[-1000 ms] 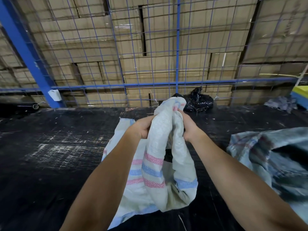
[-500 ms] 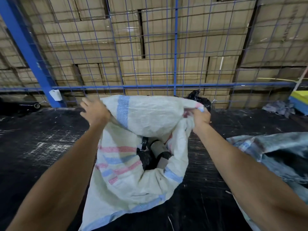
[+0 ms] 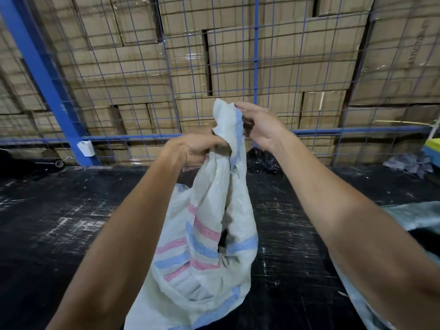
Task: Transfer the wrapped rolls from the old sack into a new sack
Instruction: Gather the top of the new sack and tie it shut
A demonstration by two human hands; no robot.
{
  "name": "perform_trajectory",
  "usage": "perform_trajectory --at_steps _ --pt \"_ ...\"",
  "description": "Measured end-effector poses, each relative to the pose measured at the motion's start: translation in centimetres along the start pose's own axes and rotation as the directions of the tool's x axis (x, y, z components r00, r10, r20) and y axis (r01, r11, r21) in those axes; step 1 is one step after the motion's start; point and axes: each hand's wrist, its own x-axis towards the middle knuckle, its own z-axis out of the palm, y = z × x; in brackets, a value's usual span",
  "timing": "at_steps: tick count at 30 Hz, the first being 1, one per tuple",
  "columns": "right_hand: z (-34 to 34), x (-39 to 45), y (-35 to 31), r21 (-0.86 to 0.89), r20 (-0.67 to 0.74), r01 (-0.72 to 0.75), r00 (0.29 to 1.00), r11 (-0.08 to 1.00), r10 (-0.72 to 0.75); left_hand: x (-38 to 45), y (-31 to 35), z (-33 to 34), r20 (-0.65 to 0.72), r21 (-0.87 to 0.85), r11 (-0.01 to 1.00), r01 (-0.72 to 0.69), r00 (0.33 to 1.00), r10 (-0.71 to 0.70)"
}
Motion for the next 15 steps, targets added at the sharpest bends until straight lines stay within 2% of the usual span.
perform_trajectory --at_steps 3,5,6,8,9,10,12,13,15 --pt "0.6 -0.3 1.0 0.075 -0.037 0.031 0.999 0.997 -0.029 1.1 -0.3 0.7 -0.274 0.158 0.986 -0.057 0.957 0.099" --pt "0.1 -0.6 3.6 0.147 -0.096 0.039 0.995 0.988 -0.025 2.4 -1.2 -0.2 -0.434 0.141 0.988 -0.065 0.893 0.121" --pt "-0.4 -1.2 4.9 0.126 -0.114 0.033 0.993 0.991 -0.019 2.9 -1.6 -0.5 -0.487 0.094 0.992 -0.082 0.865 0.117" --pt "-1.8 -2.1 8.0 -0.142 -0.108 -0.022 0.994 0.990 0.006 3.5 -2.1 -1.4 -0.545 0.007 0.993 -0.118 0.832 0.102" --pt "-2.5 -2.7 9.5 -0.323 -0.065 -0.111 0.993 0.940 0.095 3.7 -2.2 -1.7 -0.568 -0.020 0.990 -0.137 0.817 0.101" --pt "-3.0 -3.3 10.9 -0.473 0.002 -0.218 0.969 0.854 0.248 3.8 -2.2 -1.9 -0.586 -0.039 0.986 -0.163 0.803 0.110" --pt "-3.5 -4.1 13.7 -0.654 0.139 -0.341 0.823 0.676 0.550 4.1 -2.4 -1.7 -0.542 -0.062 0.978 -0.198 0.830 0.134" --pt "-3.2 -4.3 14.4 -0.673 0.181 -0.337 0.787 0.658 0.589 4.2 -2.4 -1.7 -0.456 -0.097 0.973 -0.212 0.878 0.146" --pt "-2.0 -3.9 14.1 -0.563 0.186 -0.354 0.826 0.747 0.532 4.0 -2.6 -1.7 -0.221 -0.215 0.958 -0.192 0.965 0.144"
